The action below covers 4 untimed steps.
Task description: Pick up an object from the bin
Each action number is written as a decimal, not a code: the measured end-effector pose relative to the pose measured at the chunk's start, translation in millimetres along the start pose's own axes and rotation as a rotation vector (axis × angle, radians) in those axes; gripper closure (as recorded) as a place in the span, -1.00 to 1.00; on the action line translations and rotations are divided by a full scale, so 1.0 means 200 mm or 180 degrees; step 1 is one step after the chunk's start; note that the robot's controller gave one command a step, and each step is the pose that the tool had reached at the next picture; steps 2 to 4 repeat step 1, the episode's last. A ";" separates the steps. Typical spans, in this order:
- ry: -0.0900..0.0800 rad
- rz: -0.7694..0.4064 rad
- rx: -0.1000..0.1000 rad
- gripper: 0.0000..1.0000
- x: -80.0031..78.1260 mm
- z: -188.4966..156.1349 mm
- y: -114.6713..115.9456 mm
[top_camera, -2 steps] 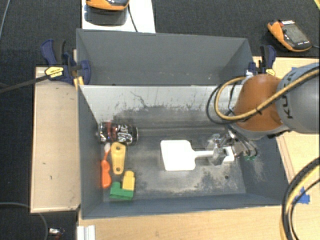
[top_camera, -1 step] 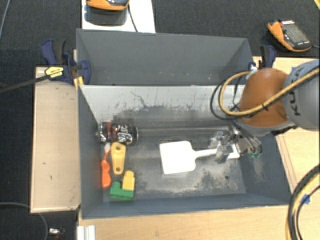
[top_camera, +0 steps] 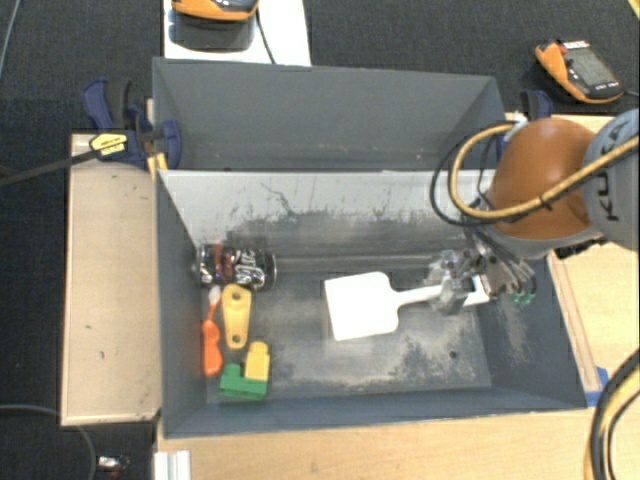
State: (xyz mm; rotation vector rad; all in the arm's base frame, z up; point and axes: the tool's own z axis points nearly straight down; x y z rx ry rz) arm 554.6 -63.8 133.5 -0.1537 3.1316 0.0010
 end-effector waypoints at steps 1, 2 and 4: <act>0.0003 0.0000 -0.0001 1.00 0.00 -0.17 0.00; 0.0003 0.0000 -0.0001 1.00 0.00 -0.17 0.00; 0.0003 0.0000 -0.0001 1.00 0.00 -0.17 0.00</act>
Offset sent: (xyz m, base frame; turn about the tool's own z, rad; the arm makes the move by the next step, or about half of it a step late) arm -0.0010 0.0002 0.0447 -0.0001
